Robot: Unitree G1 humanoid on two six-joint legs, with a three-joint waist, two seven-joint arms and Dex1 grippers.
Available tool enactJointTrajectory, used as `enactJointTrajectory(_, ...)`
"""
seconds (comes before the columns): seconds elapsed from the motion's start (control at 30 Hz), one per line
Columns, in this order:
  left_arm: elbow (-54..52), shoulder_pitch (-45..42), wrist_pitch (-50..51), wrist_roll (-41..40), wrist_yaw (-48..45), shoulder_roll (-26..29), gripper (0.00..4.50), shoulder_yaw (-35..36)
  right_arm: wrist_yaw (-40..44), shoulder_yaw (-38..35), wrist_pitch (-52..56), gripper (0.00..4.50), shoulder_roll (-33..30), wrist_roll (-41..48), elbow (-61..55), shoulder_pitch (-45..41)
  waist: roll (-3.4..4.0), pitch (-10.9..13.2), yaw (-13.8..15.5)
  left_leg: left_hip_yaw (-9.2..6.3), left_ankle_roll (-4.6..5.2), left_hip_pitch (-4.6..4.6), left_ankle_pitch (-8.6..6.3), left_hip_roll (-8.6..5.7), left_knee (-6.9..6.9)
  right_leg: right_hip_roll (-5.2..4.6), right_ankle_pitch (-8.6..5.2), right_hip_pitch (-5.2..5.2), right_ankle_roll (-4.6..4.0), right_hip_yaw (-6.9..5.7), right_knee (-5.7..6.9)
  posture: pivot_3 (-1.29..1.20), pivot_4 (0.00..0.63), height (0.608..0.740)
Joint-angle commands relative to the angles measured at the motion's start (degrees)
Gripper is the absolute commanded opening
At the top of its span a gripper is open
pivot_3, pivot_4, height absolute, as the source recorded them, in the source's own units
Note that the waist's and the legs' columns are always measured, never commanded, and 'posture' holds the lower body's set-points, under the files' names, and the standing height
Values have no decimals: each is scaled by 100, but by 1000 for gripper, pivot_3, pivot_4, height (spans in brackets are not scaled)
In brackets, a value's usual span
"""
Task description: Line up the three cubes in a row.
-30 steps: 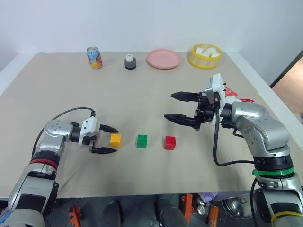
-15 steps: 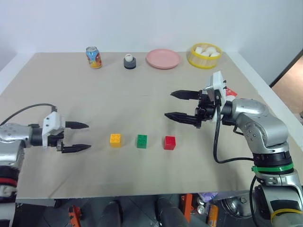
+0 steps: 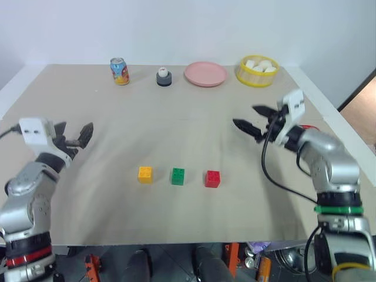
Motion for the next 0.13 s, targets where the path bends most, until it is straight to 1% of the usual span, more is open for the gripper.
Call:
enactJointTrajectory(0.03,-698,220,74,-40,618,-331,4254,100,-863,-478,20,4500,312,16,-563,386,2,2,-6,1,-2,0,-1,0,1,0,0,0,0,2,1,0,150,740)
enactJointTrajectory(0.13,-795,418,-130,-17,763,-707,4254,-49,-1554,-649,-251,4500,656,-221,-877,945,2,2,-5,2,-4,4,2,-1,8,0,9,1,2,2,1,0,150,740)
